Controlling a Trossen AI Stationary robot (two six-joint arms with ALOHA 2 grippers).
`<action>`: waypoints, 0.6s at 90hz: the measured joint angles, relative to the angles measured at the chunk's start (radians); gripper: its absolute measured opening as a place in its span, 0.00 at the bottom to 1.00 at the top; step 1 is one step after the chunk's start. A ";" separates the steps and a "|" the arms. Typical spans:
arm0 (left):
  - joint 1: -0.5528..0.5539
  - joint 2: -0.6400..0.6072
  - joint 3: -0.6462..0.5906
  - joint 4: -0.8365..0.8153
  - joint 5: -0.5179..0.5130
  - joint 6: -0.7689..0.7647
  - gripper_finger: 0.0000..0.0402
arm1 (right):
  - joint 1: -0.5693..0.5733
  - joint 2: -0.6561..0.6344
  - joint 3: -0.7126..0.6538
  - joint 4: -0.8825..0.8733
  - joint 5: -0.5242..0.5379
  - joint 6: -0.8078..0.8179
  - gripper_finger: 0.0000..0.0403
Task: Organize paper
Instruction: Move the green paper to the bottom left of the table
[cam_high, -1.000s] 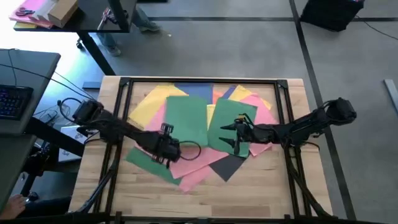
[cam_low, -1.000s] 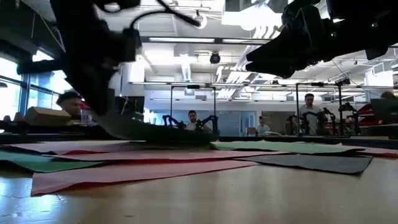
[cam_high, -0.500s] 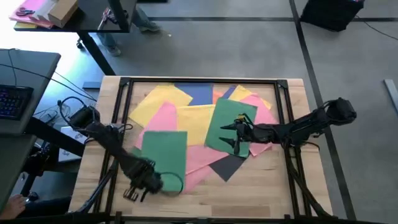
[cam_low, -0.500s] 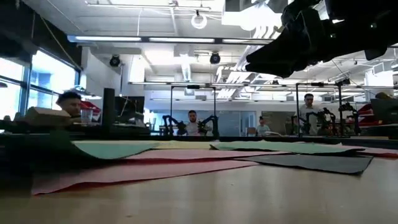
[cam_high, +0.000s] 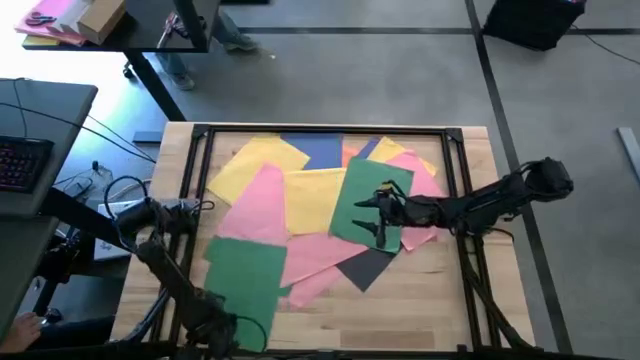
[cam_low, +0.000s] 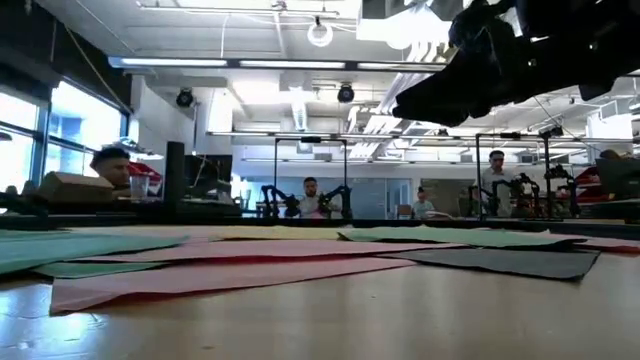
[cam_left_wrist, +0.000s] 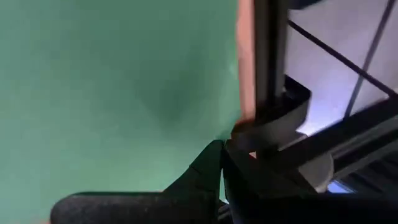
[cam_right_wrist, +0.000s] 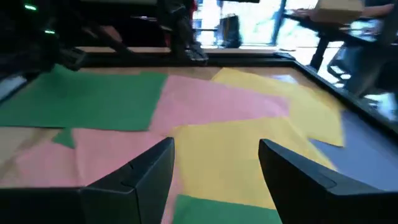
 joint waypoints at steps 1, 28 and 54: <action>-0.002 0.000 0.000 -0.001 0.000 -0.015 0.00 | 0.001 0.000 0.000 -0.002 -0.006 0.002 0.55; -0.063 -0.023 0.000 0.020 -0.003 -0.297 0.00 | 0.003 0.000 0.000 -0.003 -0.030 0.019 0.55; -0.091 -0.023 0.000 0.053 -0.003 -0.358 0.00 | 0.003 0.000 0.000 -0.013 -0.082 0.023 0.55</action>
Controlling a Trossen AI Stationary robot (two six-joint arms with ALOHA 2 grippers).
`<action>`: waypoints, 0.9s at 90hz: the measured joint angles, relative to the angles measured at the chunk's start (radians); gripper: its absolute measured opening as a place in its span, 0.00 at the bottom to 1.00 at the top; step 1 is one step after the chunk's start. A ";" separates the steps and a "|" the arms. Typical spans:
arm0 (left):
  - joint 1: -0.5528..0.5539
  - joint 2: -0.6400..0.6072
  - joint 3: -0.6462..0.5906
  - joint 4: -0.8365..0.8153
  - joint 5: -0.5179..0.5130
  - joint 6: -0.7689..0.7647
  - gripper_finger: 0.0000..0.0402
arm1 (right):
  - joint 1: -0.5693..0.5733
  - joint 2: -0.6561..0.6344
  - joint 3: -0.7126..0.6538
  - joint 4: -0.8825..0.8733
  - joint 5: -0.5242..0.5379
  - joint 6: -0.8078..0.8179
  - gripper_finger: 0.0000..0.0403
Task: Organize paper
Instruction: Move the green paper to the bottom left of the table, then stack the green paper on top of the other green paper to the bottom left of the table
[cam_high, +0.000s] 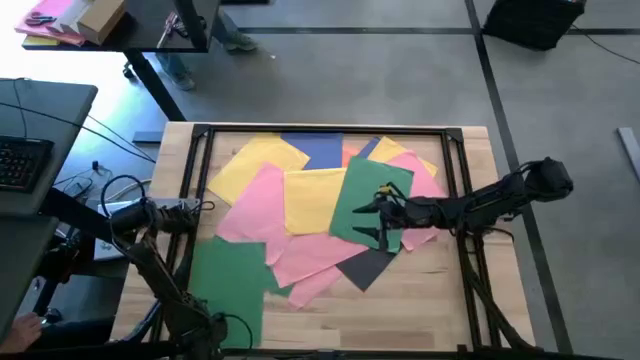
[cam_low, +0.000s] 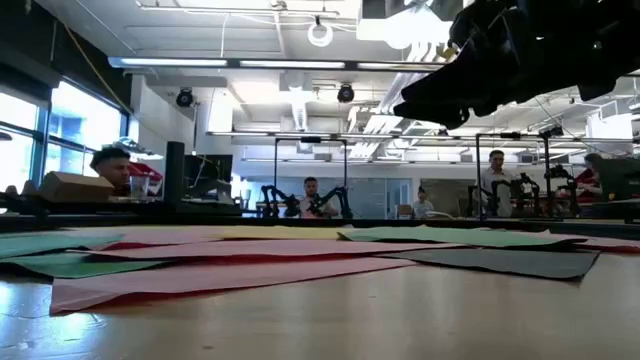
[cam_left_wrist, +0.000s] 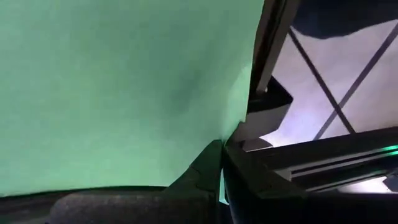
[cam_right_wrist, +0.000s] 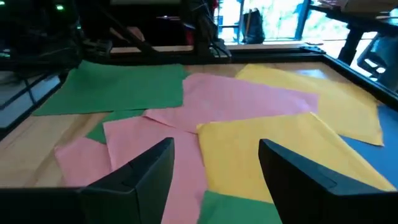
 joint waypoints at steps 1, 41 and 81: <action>0.000 0.000 0.000 -0.005 0.000 -0.002 0.00 | 0.000 0.000 0.000 -0.002 -0.004 0.000 0.55; 0.001 0.000 0.000 -0.114 0.005 -0.023 0.19 | 0.045 0.049 0.000 -0.083 -0.072 0.025 0.55; 0.107 -0.090 0.060 -0.206 0.041 -0.092 0.39 | 0.114 0.110 0.315 -0.874 0.054 0.087 0.55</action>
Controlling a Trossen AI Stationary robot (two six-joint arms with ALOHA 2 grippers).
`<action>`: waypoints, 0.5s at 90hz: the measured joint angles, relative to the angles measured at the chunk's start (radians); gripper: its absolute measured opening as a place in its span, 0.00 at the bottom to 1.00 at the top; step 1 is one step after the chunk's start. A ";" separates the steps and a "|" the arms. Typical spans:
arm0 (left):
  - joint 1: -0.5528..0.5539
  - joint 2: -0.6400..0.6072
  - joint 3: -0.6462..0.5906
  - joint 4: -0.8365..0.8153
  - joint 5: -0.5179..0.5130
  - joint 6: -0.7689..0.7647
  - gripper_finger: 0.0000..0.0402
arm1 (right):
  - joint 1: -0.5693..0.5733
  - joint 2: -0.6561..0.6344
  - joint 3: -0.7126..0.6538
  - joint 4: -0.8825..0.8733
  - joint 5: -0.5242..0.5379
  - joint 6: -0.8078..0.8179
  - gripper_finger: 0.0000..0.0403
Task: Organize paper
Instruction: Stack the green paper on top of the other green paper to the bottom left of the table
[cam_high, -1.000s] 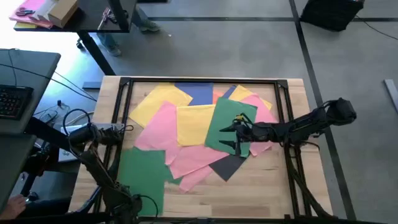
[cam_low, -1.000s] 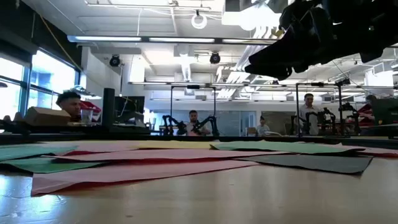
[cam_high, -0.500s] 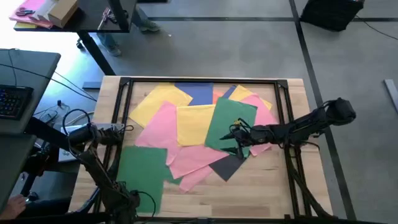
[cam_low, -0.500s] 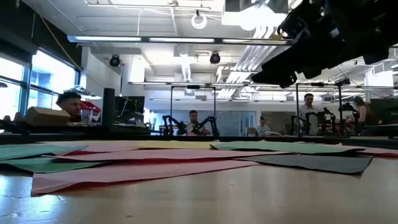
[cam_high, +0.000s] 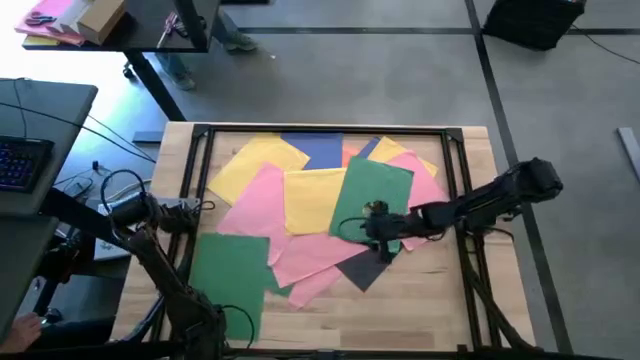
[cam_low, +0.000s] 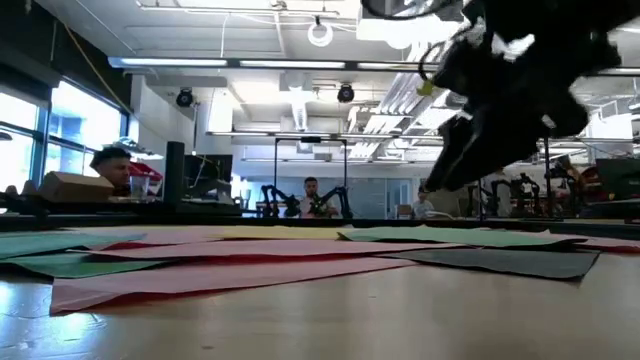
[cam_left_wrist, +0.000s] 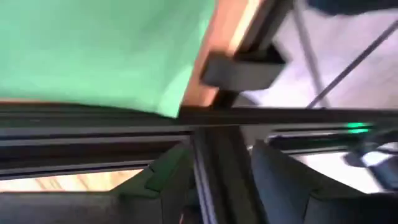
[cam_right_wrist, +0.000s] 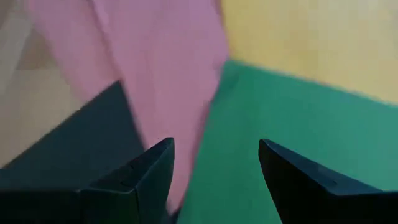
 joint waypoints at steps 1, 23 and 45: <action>0.007 -0.007 0.002 -0.011 -0.018 0.004 0.38 | 0.005 0.000 0.015 -0.033 0.000 0.005 0.55; 0.146 -0.169 0.007 -0.212 -0.859 0.147 0.34 | 0.184 -0.002 0.206 -0.505 0.100 0.187 0.55; 0.413 -0.176 -0.072 0.001 -1.393 0.375 0.31 | 0.341 0.002 0.129 -0.602 0.256 0.422 0.55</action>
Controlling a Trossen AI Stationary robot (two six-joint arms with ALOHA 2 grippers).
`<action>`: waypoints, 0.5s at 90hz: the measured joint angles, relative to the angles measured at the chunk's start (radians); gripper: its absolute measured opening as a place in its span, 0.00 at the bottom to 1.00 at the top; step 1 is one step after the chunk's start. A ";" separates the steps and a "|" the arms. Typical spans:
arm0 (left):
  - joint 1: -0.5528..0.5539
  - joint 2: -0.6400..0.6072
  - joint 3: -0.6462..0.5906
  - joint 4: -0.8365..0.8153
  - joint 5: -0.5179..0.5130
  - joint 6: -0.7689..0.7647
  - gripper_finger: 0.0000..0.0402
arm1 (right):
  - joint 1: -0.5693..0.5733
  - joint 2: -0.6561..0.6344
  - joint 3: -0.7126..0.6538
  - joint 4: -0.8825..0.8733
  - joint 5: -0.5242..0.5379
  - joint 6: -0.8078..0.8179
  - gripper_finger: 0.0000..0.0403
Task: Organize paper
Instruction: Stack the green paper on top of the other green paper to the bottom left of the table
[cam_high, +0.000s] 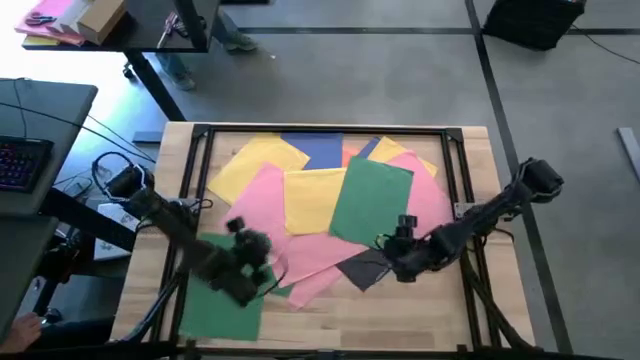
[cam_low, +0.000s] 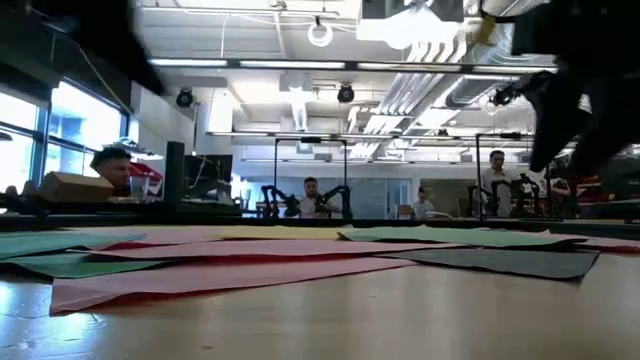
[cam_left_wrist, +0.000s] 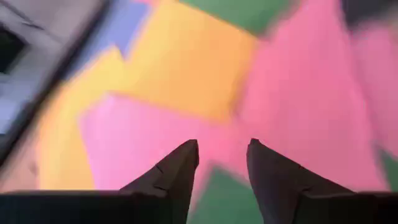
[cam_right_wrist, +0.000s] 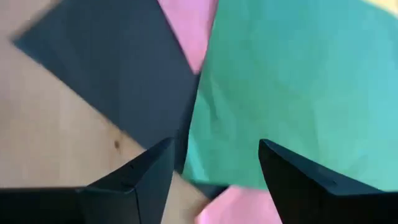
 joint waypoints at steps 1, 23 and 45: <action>0.018 0.004 -0.005 0.033 0.000 0.032 0.30 | 0.004 0.000 -0.006 0.003 0.000 0.008 0.55; 0.339 0.124 -0.059 0.798 0.135 0.567 0.28 | 0.048 0.001 -0.114 0.022 -0.012 0.008 0.55; 0.489 0.369 -0.058 1.198 0.347 0.632 0.24 | 0.042 0.057 -0.119 0.036 0.038 -0.256 0.55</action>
